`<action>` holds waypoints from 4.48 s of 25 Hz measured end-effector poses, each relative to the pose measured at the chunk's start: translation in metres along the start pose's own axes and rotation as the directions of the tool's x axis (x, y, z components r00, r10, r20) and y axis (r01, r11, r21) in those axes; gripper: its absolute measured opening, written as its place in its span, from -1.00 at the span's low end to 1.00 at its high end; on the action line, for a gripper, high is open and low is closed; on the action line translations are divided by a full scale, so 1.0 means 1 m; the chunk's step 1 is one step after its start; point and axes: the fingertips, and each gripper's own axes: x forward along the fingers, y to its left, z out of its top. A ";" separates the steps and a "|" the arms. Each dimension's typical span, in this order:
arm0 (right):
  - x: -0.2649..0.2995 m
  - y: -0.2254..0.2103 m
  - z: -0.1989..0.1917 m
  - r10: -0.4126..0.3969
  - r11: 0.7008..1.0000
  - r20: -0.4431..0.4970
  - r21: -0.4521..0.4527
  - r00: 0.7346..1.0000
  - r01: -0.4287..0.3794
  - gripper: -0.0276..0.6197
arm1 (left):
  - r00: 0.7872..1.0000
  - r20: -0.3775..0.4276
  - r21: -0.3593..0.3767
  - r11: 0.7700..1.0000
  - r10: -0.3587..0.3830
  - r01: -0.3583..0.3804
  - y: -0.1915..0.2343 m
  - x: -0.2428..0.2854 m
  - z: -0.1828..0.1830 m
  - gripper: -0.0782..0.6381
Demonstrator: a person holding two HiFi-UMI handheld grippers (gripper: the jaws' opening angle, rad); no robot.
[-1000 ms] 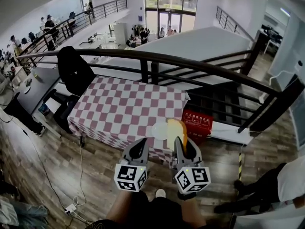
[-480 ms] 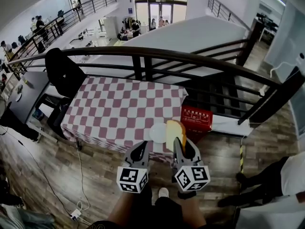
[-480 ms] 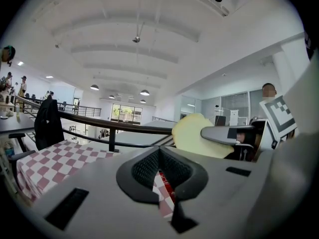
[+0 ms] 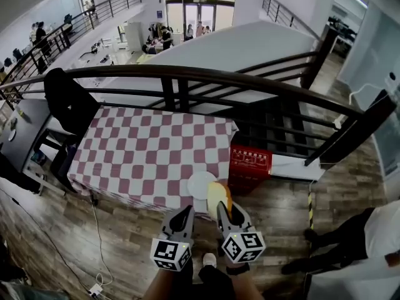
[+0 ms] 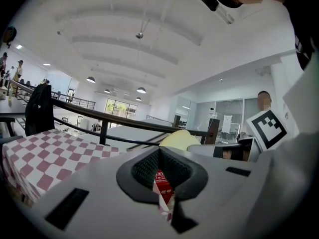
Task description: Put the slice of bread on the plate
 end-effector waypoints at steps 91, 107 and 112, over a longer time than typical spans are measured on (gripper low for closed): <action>0.132 -0.015 0.095 -0.030 0.962 0.025 -0.269 0.999 0.036 -0.70 | 0.999 0.007 0.084 0.996 -0.036 0.035 0.050 0.130 0.068 -0.73; 0.094 0.027 0.156 0.002 0.922 0.160 -0.382 0.987 0.060 -0.87 | 0.986 0.157 0.115 0.993 -0.048 0.030 0.035 0.112 0.144 -0.73; 0.092 0.038 0.161 0.022 0.917 0.179 -0.396 0.984 0.051 -0.87 | 0.984 0.170 0.137 0.990 -0.059 0.036 0.033 0.112 0.151 -0.73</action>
